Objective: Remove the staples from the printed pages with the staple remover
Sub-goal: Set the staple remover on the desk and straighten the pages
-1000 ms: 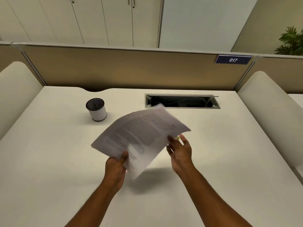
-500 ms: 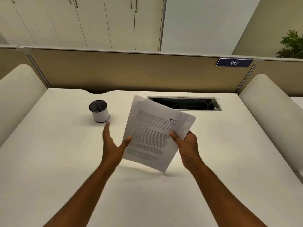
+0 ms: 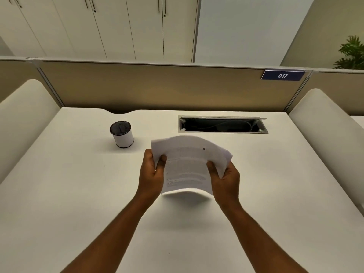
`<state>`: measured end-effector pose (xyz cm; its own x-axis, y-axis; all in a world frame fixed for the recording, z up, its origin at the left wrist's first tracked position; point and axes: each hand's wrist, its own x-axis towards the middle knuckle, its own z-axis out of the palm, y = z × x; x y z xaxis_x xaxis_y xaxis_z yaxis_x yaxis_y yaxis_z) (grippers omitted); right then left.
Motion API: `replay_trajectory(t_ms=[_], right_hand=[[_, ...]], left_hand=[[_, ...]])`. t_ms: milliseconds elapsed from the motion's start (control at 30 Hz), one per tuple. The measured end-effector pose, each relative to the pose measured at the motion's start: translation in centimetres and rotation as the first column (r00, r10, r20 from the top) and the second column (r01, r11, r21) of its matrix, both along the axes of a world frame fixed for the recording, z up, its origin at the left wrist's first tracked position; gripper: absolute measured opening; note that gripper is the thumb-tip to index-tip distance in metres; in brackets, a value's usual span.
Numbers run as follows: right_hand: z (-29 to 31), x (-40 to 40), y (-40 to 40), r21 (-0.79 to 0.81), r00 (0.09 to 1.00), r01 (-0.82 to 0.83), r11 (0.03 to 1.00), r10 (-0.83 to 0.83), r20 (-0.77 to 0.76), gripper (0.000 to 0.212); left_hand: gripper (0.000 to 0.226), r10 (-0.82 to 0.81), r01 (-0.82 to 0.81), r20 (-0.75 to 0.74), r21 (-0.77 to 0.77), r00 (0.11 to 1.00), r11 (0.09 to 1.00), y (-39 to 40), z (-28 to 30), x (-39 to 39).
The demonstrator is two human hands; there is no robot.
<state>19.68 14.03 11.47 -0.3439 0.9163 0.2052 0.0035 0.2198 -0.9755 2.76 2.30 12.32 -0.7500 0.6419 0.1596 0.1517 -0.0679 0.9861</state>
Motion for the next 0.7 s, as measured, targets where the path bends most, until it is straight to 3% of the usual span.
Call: replay_trajectory(t_ms=[167, 367, 700], right_hand=[[-1.1, 0.5, -0.5, -0.002, 1.0, 0.007, 1.0, -0.007, -0.023, 0.041], [-1.8, 0.3, 0.3, -0.099, 0.997, 0.024, 0.995, -0.016, 0.081, 0.008], [-3.9, 0.6, 0.6, -0.156, 0.98, 0.033, 0.987, -0.002, 0.197, 0.019]], left_hand=[[0.015, 0.013, -0.016, -0.041, -0.07, 0.999, 0.997, -0.6, -1.6, 0.4], [0.027, -0.022, 0.014, -0.084, -0.098, 0.996, 0.995, -0.1, -1.8, 0.3], [0.016, -0.042, 0.025, -0.118, -0.146, 0.992, 0.989, -0.6, -3.2, 0.8]])
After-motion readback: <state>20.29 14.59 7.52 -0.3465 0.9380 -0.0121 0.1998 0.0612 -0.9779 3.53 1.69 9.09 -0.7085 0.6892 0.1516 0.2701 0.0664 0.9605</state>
